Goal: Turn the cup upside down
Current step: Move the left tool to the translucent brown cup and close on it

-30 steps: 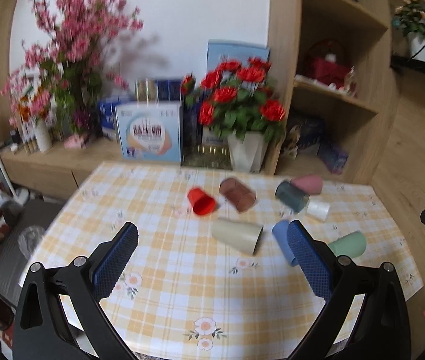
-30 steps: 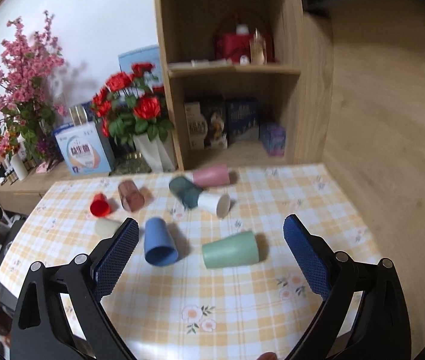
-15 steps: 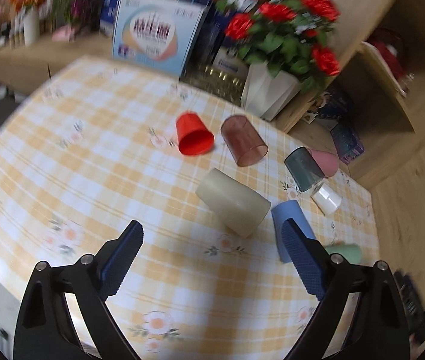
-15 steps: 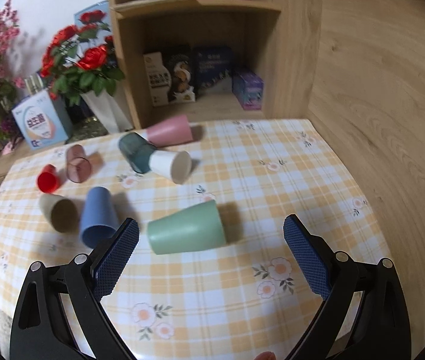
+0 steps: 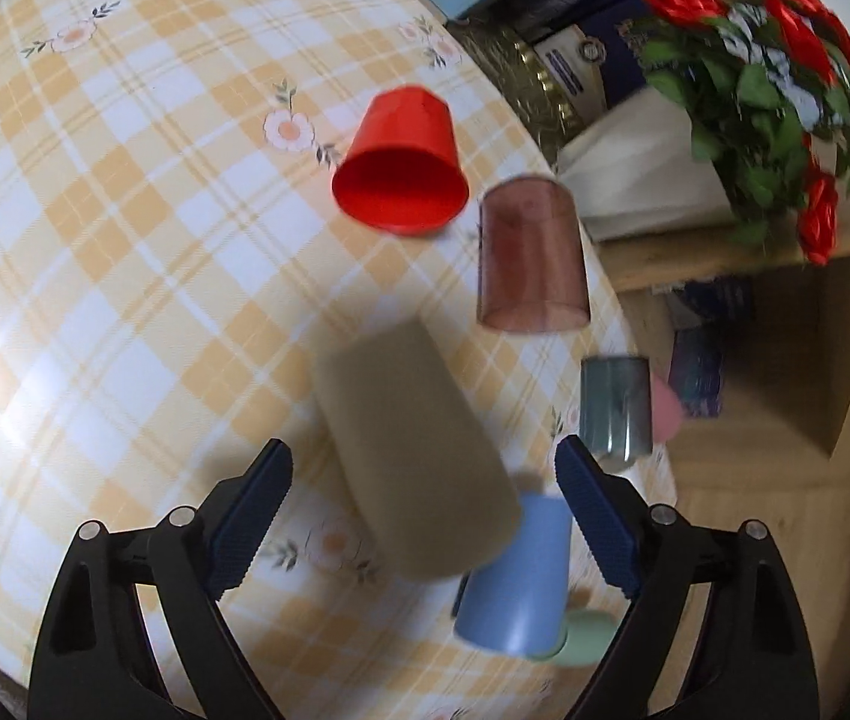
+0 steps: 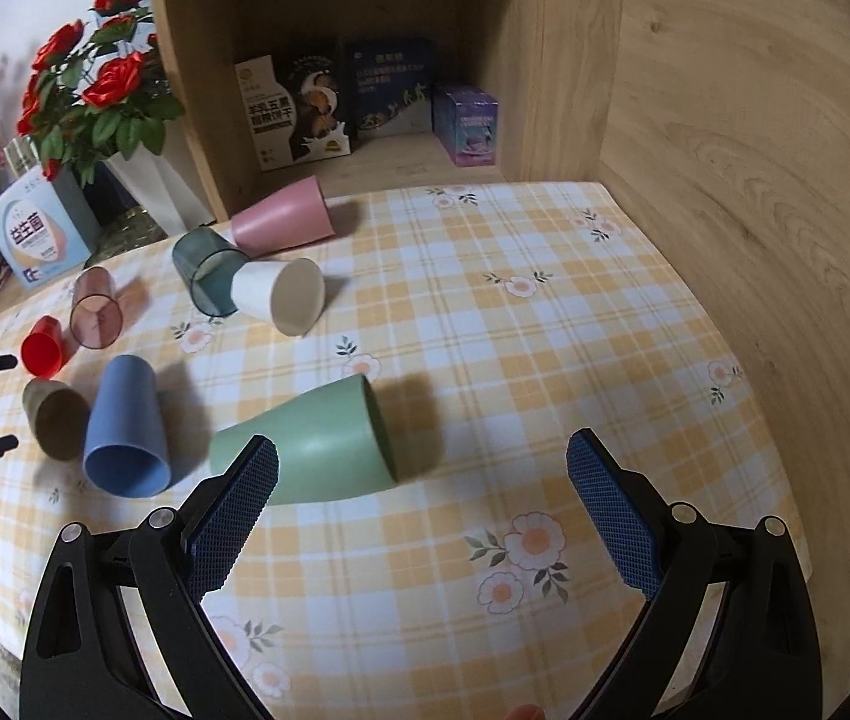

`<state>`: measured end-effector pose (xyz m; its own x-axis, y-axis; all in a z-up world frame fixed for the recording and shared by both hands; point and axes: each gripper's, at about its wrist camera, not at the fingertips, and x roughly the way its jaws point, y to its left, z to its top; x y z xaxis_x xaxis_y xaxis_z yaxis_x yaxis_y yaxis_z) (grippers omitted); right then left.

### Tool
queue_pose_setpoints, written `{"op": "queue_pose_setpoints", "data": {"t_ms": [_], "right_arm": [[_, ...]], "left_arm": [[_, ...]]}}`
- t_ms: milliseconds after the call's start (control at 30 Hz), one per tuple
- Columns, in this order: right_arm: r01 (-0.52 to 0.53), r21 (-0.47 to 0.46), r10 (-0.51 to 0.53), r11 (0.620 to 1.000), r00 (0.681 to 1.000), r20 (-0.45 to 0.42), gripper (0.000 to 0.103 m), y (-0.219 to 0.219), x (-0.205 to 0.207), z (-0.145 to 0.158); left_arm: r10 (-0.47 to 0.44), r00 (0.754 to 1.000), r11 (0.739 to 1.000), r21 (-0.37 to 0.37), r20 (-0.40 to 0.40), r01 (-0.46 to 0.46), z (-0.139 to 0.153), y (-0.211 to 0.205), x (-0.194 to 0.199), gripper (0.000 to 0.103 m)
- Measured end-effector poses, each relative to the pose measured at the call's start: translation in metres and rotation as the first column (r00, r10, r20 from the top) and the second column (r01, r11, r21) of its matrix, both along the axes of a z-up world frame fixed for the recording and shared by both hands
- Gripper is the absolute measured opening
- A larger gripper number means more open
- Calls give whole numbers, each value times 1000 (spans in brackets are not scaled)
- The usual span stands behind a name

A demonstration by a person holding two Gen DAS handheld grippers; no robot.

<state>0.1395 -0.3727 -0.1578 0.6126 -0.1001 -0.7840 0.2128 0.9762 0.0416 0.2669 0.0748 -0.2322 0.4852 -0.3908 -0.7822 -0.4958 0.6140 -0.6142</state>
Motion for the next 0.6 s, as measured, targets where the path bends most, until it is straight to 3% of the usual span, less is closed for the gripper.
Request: {"op": "queue_pose_setpoints", "data": {"t_ms": [233,433,500,600], "right_arm": [[8,10,-7,1000,1000,-27,94,-5,14,-10],[4,21,-3,1000,999,-36,94,-2,29,-14],[2,24,-1,1000,999,-36,94,-2,34,-14],[5,27,-4,1000,999,-33,94,-5,39,-12]], "left_arm": [[32,999,997,73,22,-33,12,27,21,86],[-129,987,986,114,91,118,38,-5,72,80],[-169,982,979,128,84,157,40,-20,93,80],[-159,986,978,146,43,151,33,-32,125,80]]}}
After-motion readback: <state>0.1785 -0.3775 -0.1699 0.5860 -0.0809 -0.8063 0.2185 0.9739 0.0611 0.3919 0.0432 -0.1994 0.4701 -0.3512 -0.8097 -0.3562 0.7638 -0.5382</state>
